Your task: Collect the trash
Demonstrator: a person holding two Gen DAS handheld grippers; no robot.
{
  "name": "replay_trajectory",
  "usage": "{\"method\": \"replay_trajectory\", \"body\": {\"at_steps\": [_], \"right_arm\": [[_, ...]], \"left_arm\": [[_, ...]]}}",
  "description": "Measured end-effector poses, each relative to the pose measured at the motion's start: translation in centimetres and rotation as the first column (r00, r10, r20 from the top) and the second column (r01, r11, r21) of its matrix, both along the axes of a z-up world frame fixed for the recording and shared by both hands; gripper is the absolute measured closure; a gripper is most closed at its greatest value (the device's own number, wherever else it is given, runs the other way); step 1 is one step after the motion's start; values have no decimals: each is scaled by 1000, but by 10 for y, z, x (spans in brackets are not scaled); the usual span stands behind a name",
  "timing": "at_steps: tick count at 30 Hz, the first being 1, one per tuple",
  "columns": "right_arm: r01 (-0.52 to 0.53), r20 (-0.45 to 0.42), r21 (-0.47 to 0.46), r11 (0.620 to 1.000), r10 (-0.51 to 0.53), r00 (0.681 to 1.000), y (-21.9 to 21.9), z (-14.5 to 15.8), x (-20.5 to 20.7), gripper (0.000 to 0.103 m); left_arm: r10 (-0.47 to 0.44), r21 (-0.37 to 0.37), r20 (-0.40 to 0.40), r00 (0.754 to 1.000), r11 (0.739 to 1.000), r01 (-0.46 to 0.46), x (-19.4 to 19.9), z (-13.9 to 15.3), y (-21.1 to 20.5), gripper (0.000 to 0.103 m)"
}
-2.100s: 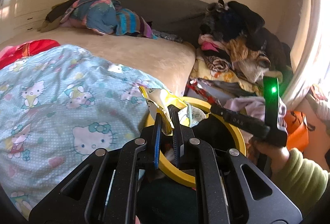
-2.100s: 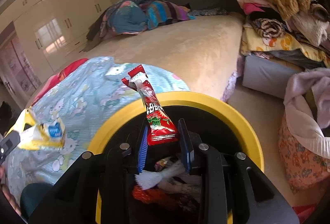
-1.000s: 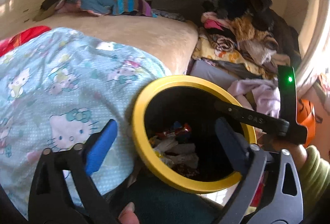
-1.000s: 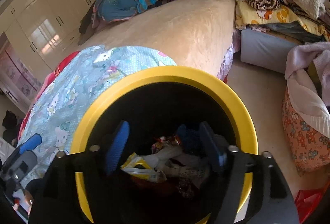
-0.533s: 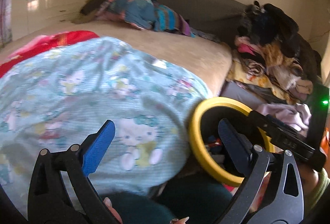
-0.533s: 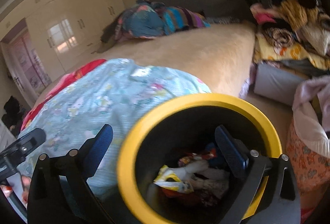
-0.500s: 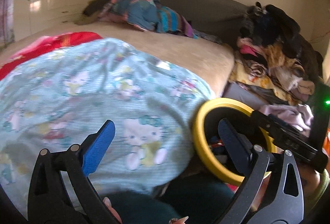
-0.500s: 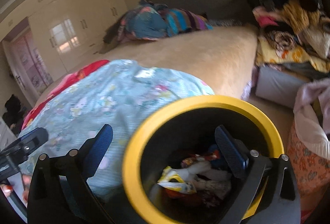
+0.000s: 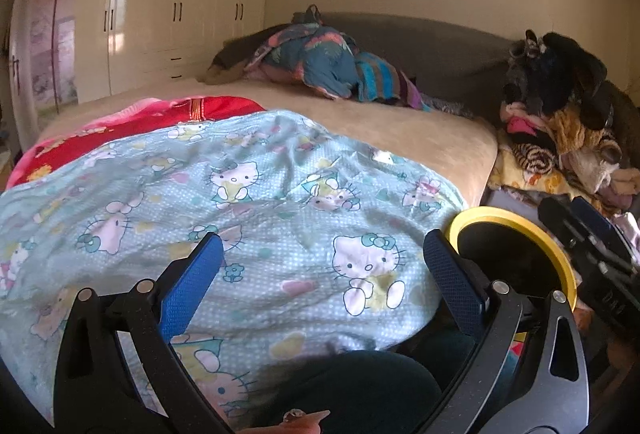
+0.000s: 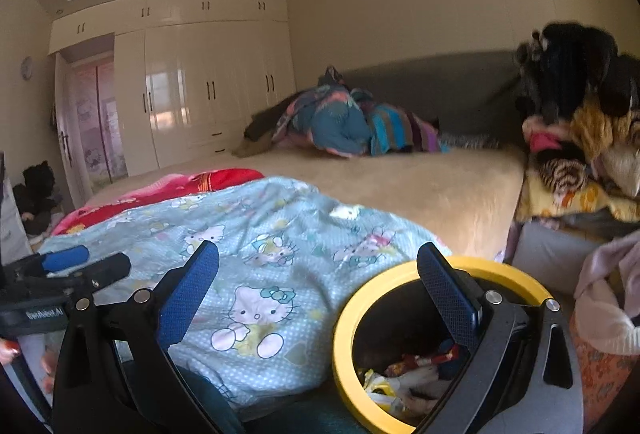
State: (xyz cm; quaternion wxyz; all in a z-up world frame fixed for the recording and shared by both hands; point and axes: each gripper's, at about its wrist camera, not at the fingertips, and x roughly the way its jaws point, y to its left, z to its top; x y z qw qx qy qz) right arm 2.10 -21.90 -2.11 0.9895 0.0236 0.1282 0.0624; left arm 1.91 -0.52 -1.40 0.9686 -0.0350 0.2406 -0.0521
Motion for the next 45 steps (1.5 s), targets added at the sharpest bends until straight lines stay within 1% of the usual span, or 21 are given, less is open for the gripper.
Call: {"method": "replay_trajectory", "body": {"at_steps": [4, 9, 17, 45], "right_arm": [[7, 25, -18, 1000, -7, 1000, 3, 0, -3, 6], [12, 12, -7, 1000, -12, 1000, 2, -3, -2, 6], [14, -3, 4, 1000, -14, 1000, 2, -6, 3, 6], [17, -6, 7, 1000, -17, 1000, 1, -6, 5, 6]], "left_arm": [[11, -11, 11, 1000, 1000, -11, -2, 0, 3, 11], [-1, 8, 30, 1000, 1000, 1, -5, 0, -3, 11], [9, 8, 27, 1000, 1000, -10, -5, -1, -3, 11], [9, 4, 28, 1000, 1000, -9, -5, -1, -2, 11]]}}
